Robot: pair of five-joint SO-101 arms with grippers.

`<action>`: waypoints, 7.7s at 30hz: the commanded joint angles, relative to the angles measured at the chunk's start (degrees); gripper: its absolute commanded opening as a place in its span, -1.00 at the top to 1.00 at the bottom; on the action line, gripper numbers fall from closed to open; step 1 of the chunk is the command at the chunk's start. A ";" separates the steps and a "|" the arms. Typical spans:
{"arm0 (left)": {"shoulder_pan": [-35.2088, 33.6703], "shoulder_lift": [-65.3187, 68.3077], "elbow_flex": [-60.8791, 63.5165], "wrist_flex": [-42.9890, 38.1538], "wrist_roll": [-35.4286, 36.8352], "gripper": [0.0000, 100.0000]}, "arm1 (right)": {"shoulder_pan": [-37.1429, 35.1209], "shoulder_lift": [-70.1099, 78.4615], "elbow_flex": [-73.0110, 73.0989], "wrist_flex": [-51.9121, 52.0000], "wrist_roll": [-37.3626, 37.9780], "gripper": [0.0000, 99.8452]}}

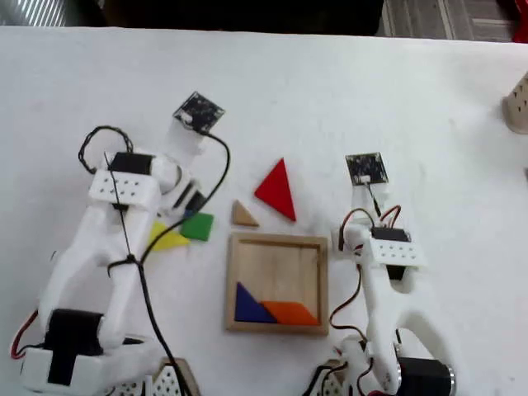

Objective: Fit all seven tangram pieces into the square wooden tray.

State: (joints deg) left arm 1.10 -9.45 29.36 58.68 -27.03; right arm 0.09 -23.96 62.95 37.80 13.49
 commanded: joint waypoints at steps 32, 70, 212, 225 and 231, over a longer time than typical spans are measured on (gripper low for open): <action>-1.80 18.15 -3.69 -8.26 0.53 0.86 | -0.57 -0.75 -2.37 0.48 3.87 0.76; 31.52 -9.36 7.03 10.46 38.51 0.93 | -0.22 -0.75 -2.37 0.48 3.87 0.76; 42.77 -24.48 35.08 -18.90 38.68 0.95 | -0.48 -0.75 -2.46 0.57 4.31 0.76; 37.49 -9.45 26.81 -12.66 38.68 0.95 | -0.22 -0.75 -2.46 0.57 4.31 0.76; 32.84 -9.45 26.90 -12.40 38.42 0.95 | -0.22 -0.75 -2.46 0.57 4.31 0.76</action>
State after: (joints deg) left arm 37.41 -18.77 59.08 45.76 10.95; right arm 0.09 -23.96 62.95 37.80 16.92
